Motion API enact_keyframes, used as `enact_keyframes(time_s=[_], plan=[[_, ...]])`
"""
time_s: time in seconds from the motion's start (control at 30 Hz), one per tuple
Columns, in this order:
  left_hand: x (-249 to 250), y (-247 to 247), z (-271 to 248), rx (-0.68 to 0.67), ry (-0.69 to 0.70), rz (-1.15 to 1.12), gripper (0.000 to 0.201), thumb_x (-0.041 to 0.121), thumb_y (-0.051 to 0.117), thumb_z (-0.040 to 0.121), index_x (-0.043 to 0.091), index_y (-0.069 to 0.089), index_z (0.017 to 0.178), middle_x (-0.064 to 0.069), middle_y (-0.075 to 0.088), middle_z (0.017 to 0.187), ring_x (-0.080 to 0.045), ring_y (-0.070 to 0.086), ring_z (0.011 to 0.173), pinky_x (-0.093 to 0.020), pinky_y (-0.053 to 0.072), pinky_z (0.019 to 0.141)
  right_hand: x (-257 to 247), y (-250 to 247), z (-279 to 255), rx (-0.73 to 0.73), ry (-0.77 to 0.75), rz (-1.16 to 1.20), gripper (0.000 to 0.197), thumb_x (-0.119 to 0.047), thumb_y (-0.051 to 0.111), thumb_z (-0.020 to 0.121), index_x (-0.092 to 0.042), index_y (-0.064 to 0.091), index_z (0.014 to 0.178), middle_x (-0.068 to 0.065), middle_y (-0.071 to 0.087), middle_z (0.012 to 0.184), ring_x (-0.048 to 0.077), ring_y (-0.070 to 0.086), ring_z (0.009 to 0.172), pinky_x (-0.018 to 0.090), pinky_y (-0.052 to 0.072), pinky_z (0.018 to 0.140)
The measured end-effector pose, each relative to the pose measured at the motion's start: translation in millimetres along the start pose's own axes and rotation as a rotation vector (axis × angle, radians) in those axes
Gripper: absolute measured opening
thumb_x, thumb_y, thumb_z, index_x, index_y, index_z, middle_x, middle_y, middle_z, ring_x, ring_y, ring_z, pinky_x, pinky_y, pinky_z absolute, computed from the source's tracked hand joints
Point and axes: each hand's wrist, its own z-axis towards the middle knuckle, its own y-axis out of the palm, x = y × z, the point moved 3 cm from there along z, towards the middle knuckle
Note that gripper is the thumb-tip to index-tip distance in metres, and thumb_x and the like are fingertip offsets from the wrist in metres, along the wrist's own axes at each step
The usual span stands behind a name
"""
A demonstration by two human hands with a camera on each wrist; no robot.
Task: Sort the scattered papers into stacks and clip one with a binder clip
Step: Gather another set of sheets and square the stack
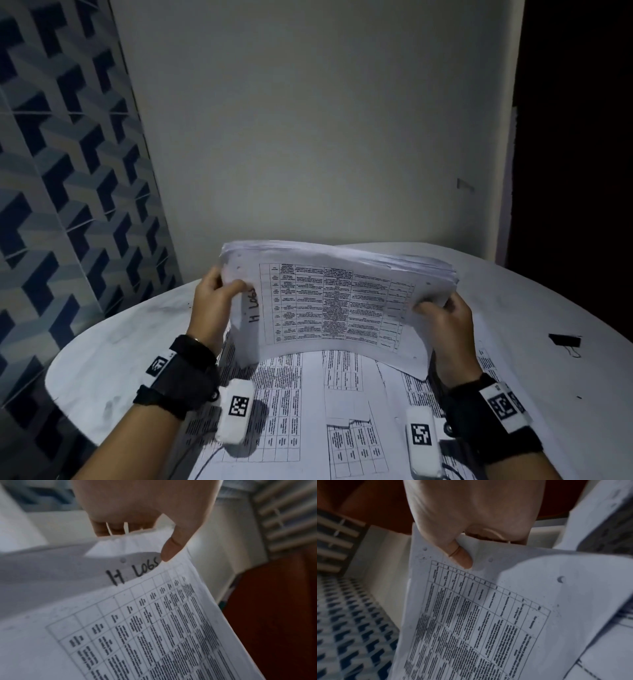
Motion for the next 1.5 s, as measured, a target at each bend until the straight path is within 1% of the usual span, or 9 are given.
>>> enact_keyframes(time_s=[0.2, 0.4, 0.63, 0.8, 0.9, 1.03, 1.3, 1.4, 1.5], plan=[[-15.5, 5.7, 7.0, -0.119, -0.084, 0.046, 0.034, -0.003, 0.059, 0.089, 0.006, 0.063, 0.122, -0.008, 0.075, 0.117, -0.028, 0.068, 0.113, -0.05, 0.048, 0.105, 8.8, 6.7, 11.5, -0.042, 0.145, 0.062, 0.029, 0.009, 0.056, 0.085, -0.004, 0.07, 0.107, 0.008, 0.077, 0.107, 0.028, 0.069, 0.108, 0.038, 0.053, 0.092], [0.9, 8.0, 11.2, -0.101, -0.061, 0.126, 0.032, -0.008, 0.065, 0.088, 0.01, 0.065, 0.114, -0.004, 0.075, 0.11, -0.025, 0.069, 0.107, -0.037, 0.055, 0.09, -8.4, 16.3, 14.9, -0.107, 0.071, 0.036, 0.045, 0.011, 0.055, 0.084, -0.012, 0.069, 0.12, 0.007, 0.076, 0.117, 0.032, 0.071, 0.112, 0.048, 0.054, 0.1], [50.1, 0.6, 14.3, -0.176, -0.005, 0.128, 0.024, -0.012, 0.067, 0.085, -0.001, 0.064, 0.106, -0.007, 0.07, 0.089, -0.02, 0.065, 0.084, -0.027, 0.055, 0.076, -59.4, 10.4, 30.0, -0.188, 0.096, 0.01, 0.031, 0.008, 0.065, 0.09, -0.007, 0.07, 0.117, 0.002, 0.079, 0.109, 0.02, 0.074, 0.105, 0.026, 0.059, 0.085], [55.2, -17.1, 5.8, -0.036, -0.199, -0.122, 0.035, -0.014, 0.059, 0.086, -0.005, 0.065, 0.12, -0.018, 0.071, 0.116, -0.028, 0.066, 0.103, -0.043, 0.055, 0.098, -51.8, -4.1, 8.0, -0.33, 0.401, 0.324, 0.057, -0.048, 0.049, 0.102, -0.01, 0.054, 0.144, 0.007, 0.068, 0.129, 0.026, 0.066, 0.117, 0.033, 0.057, 0.092], [54.1, -17.3, -7.3, 0.028, -0.323, -0.296, 0.024, -0.01, 0.056, 0.093, -0.006, 0.065, 0.115, -0.011, 0.079, 0.092, -0.016, 0.077, 0.079, -0.029, 0.063, 0.068, -50.1, 8.1, -17.6, -0.485, 0.473, 0.656, 0.097, -0.079, 0.054, 0.08, -0.013, 0.045, 0.149, 0.019, 0.056, 0.146, 0.04, 0.056, 0.132, 0.062, 0.042, 0.108], [50.7, 9.0, -34.0, 0.064, -0.353, -0.38, 0.022, -0.008, 0.054, 0.095, -0.001, 0.065, 0.113, -0.009, 0.078, 0.075, -0.014, 0.076, 0.061, -0.027, 0.058, 0.048, -54.5, 63.5, -43.3, -0.524, 0.409, 0.6, 0.094, -0.059, 0.084, 0.066, -0.009, 0.053, 0.139, 0.024, 0.06, 0.137, 0.041, 0.057, 0.129, 0.065, 0.04, 0.107], [50.5, 18.3, -60.0, -0.077, -0.244, -0.399, 0.035, -0.007, 0.053, 0.093, 0.0, 0.065, 0.126, -0.017, 0.071, 0.123, -0.028, 0.072, 0.106, -0.039, 0.062, 0.08, -52.6, 90.0, -36.7, -0.066, 0.067, 0.227, 0.03, -0.002, 0.071, 0.091, -0.008, 0.064, 0.119, 0.007, 0.071, 0.122, 0.022, 0.068, 0.114, 0.041, 0.054, 0.102], [57.3, -8.7, -65.2, -0.242, -0.259, -0.553, 0.039, 0.036, 0.046, 0.103, 0.014, 0.066, 0.129, -0.012, 0.062, 0.14, -0.033, 0.055, 0.133, -0.053, 0.046, 0.105, -61.6, 73.9, -30.9, -0.151, 0.059, 0.214, 0.033, 0.008, 0.063, 0.094, 0.001, 0.063, 0.126, 0.014, 0.072, 0.122, 0.03, 0.07, 0.113, 0.045, 0.056, 0.098], [51.2, -37.6, -62.5, -0.372, -0.377, -0.653, 0.103, 0.086, 0.041, 0.082, 0.008, 0.045, 0.148, -0.015, 0.051, 0.151, -0.034, 0.046, 0.141, -0.054, 0.028, 0.117, -57.2, 62.1, -29.3, -0.313, 0.147, 0.166, 0.041, 0.009, 0.062, 0.093, 0.002, 0.059, 0.134, 0.017, 0.069, 0.129, 0.036, 0.066, 0.121, 0.05, 0.052, 0.103]])
